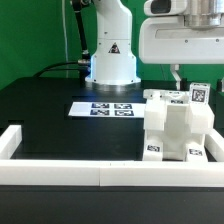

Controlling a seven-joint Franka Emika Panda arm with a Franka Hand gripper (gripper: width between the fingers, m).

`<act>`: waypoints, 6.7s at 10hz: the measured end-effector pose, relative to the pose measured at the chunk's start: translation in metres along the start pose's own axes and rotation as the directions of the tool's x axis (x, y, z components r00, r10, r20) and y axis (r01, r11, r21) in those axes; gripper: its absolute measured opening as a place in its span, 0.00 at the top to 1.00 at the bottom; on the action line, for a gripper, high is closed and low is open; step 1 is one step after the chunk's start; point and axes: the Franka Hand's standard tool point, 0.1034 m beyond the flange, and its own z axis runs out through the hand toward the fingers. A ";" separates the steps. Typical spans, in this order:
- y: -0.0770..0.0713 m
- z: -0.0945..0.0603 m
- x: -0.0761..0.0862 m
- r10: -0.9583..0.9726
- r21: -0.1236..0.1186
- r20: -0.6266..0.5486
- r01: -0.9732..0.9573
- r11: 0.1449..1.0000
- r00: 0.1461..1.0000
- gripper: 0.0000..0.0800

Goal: Assemble chair

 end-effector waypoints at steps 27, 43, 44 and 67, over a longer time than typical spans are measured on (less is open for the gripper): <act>-0.007 -0.001 -0.002 0.807 0.007 0.004 -0.807 0.591 0.591 0.29; -0.002 0.000 0.001 -0.295 -0.056 -0.008 0.294 0.954 0.956 0.23; -0.002 0.000 0.001 -0.293 -0.056 -0.008 0.292 0.955 0.956 0.40; -0.009 0.001 -0.003 0.791 -0.006 -0.038 -0.792 0.611 0.610 0.64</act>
Offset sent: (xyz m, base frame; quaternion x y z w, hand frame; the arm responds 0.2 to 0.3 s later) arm 0.0000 0.0000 0.0000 0.0000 0.0000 0.0650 0.9979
